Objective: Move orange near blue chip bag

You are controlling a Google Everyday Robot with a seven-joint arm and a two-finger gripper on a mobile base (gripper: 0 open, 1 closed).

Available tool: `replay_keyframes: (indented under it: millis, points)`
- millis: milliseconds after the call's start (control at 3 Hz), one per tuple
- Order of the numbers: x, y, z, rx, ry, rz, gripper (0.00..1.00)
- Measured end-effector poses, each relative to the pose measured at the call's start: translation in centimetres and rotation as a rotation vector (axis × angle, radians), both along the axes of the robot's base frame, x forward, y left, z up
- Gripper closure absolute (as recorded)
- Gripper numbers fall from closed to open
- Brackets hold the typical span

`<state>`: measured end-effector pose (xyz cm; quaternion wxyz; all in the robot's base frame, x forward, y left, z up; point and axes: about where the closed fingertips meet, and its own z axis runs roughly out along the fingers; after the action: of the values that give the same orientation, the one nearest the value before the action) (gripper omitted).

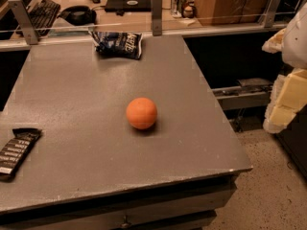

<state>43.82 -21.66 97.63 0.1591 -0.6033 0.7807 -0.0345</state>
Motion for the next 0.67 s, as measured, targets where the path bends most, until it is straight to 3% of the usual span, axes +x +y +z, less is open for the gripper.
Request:
replay_keyframes:
  millis: [333, 667]
  points:
    - [0.1, 0.4, 0.1, 0.008, -0.010, 0.008, 0.00]
    - [1.0, 3.3, -1.2, 0.103, -0.019, 0.049, 0.00]
